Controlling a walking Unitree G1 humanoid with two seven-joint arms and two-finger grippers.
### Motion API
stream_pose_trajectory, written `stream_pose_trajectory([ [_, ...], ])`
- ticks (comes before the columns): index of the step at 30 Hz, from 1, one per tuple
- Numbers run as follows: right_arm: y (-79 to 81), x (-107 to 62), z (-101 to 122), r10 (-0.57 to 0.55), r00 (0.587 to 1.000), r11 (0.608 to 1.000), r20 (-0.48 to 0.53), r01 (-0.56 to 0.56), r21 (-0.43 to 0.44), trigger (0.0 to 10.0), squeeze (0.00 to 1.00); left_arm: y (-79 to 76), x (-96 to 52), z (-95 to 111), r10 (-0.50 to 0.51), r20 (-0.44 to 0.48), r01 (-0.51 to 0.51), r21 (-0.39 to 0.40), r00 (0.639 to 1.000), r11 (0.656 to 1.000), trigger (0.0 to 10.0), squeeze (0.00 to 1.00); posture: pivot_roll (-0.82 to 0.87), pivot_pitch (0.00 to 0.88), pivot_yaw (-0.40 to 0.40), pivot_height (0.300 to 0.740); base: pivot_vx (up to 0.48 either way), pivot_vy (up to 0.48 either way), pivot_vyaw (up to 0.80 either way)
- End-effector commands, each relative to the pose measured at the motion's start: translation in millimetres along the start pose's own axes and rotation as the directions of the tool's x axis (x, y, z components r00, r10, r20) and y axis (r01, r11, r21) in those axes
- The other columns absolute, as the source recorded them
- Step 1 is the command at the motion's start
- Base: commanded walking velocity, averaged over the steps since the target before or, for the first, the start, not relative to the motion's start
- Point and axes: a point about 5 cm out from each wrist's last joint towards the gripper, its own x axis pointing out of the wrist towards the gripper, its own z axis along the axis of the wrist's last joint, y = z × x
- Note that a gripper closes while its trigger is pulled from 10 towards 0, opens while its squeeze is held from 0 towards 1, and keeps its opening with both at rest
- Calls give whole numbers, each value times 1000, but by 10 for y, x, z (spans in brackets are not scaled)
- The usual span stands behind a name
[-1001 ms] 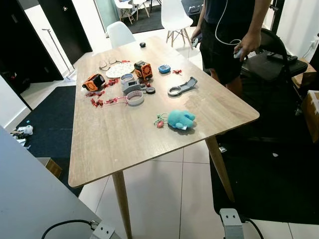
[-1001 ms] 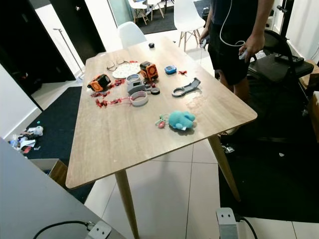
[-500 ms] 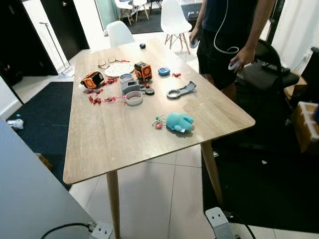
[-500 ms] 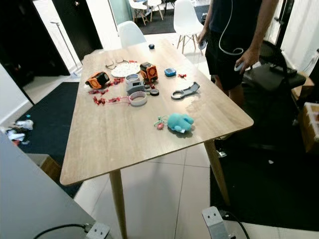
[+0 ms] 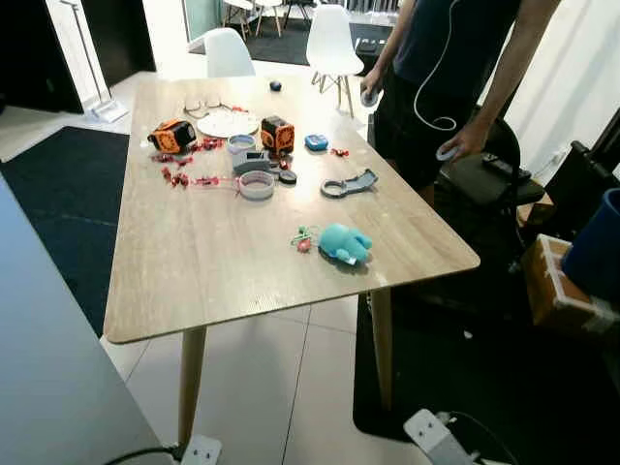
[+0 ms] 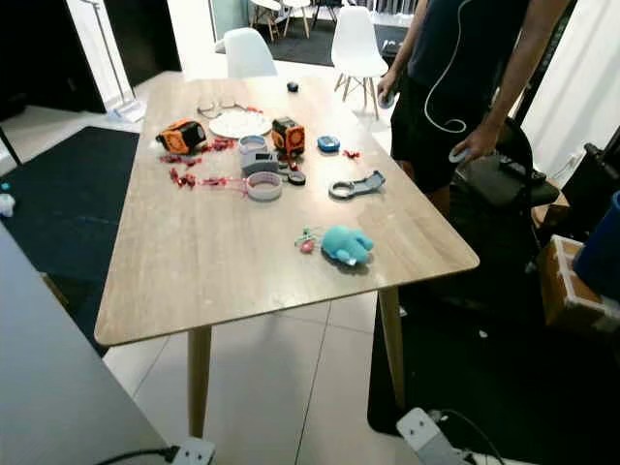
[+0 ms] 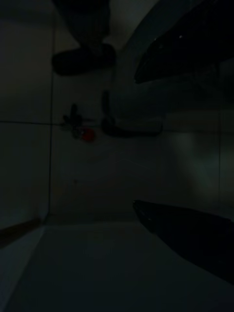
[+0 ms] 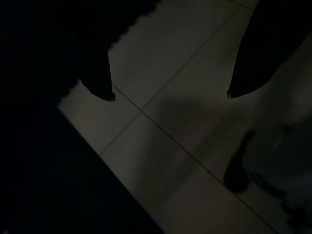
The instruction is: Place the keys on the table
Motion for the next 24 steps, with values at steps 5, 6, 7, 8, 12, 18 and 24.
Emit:
stream_pose_trajectory([
  [5, 148, 28, 111, 39, 999, 999, 23, -39, -23, 10000, 0, 16, -16, -97, 0, -27, 1, 11, 1000, 1000, 10000, 0, -24, 0, -56, 740, 0, 0, 788],
  [6, 168, 31, 113, 41, 999, 999, 24, -41, -16, 10000, 0, 38, -17, -87, 2, -25, -2, 14, 1000, 1000, 10000, 0, -26, 0, -47, 740, 0, 0, 788],
  [7, 168, 31, 113, 41, 999, 999, 24, -41, -16, 10000, 0, 38, -17, -87, 2, -25, -2, 14, 1000, 1000, 10000, 0, -26, 0, -47, 740, 0, 0, 788],
  [8, 197, 34, 108, 45, 999, 999, 24, -45, -9, 10000, 0, 69, -19, -66, 5, -21, -5, 21, 1000, 1000, 10000, 0, -31, 0, -38, 740, 0, 0, 788],
  [12, 240, 35, 74, 53, 998, 999, 17, -53, -3, 10000, 0, 95, -17, -24, 5, -15, -5, 40, 1000, 999, 10000, 0, -37, 2, -26, 740, 0, 0, 786],
  [18, 273, 35, 39, 60, 998, 998, 8, -60, 8, 10000, 0, 109, -17, -6, 4, -11, -3, 50, 1000, 999, 10000, 0, -36, 3, -17, 740, 0, 0, 779],
  [24, 298, 38, 49, 63, 998, 998, 9, -63, 16, 10000, 0, 124, -18, 5, 1, -12, -1, 61, 1000, 998, 10000, 0, -33, 0, -3, 740, 0, 0, 775],
])
